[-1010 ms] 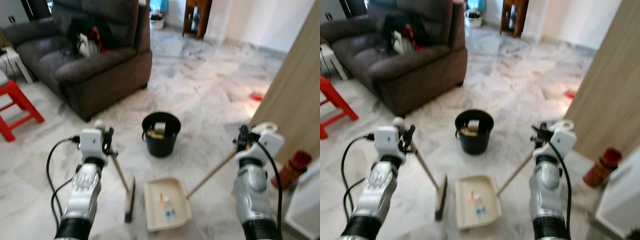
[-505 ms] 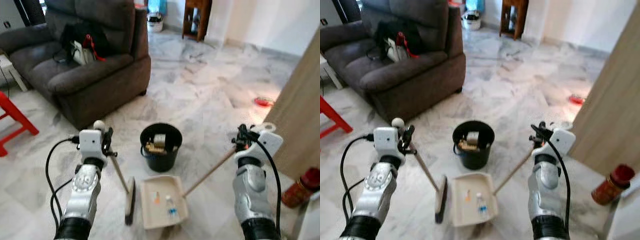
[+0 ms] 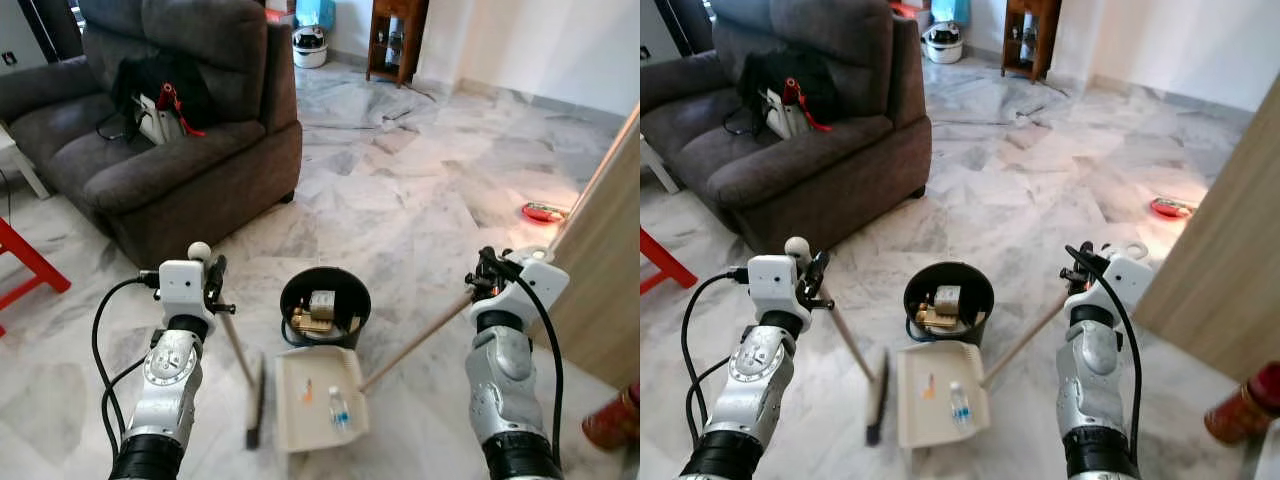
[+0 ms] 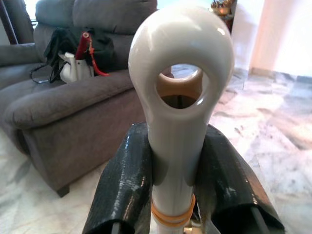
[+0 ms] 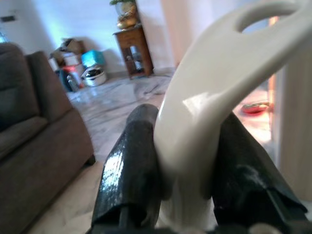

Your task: Sweep floor

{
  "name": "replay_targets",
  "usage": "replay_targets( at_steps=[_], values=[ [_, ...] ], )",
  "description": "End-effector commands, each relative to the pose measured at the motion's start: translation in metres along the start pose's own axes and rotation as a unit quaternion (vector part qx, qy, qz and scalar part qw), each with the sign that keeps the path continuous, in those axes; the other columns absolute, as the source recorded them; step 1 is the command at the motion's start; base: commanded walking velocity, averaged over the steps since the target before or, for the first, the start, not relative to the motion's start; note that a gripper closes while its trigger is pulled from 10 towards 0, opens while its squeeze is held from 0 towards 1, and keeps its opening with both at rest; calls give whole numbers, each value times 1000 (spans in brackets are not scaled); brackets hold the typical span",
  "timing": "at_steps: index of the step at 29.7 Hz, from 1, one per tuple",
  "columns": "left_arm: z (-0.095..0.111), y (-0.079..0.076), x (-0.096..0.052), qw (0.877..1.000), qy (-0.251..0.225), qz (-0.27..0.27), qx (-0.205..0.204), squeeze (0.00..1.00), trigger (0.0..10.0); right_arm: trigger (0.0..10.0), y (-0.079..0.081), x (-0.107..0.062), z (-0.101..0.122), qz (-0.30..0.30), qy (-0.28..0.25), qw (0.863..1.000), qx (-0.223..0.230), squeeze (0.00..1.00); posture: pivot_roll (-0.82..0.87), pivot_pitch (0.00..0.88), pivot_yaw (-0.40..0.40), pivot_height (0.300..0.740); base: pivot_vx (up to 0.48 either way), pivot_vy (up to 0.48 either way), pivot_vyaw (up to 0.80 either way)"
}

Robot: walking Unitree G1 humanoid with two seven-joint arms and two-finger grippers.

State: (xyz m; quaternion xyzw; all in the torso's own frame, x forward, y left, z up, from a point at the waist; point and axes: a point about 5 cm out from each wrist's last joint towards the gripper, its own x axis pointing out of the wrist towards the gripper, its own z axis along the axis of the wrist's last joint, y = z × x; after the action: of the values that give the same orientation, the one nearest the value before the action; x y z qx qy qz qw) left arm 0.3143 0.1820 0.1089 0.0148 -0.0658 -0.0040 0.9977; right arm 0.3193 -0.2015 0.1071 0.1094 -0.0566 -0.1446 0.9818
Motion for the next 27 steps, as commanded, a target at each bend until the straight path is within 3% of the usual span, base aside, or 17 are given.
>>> replay_targets(
  at_steps=[1,10,19,21,27],
  values=[
    [8,7,1,1000,-21,7,14,0,10000,10000,4,2,7,2,-15,1000,12,0,-49,0,12,740,0,0,-606],
    [8,6,2,1000,-20,4,13,0,10000,10000,-3,4,10,-15,-25,1000,-2,0,-47,0,12,740,0,0,0],
    [8,5,1,1000,-18,2,13,0,10000,10000,-24,8,18,-54,-40,997,-42,0,-48,0,11,740,0,0,0],
    [8,5,2,1000,-18,2,12,0,10000,10000,-35,11,30,-74,-66,992,-76,0,-48,0,11,740,0,0,0],
    [8,4,2,1000,-17,0,12,0,10000,10000,-49,17,46,-99,-91,985,-104,0,-50,0,11,740,0,0,0]
  ],
)
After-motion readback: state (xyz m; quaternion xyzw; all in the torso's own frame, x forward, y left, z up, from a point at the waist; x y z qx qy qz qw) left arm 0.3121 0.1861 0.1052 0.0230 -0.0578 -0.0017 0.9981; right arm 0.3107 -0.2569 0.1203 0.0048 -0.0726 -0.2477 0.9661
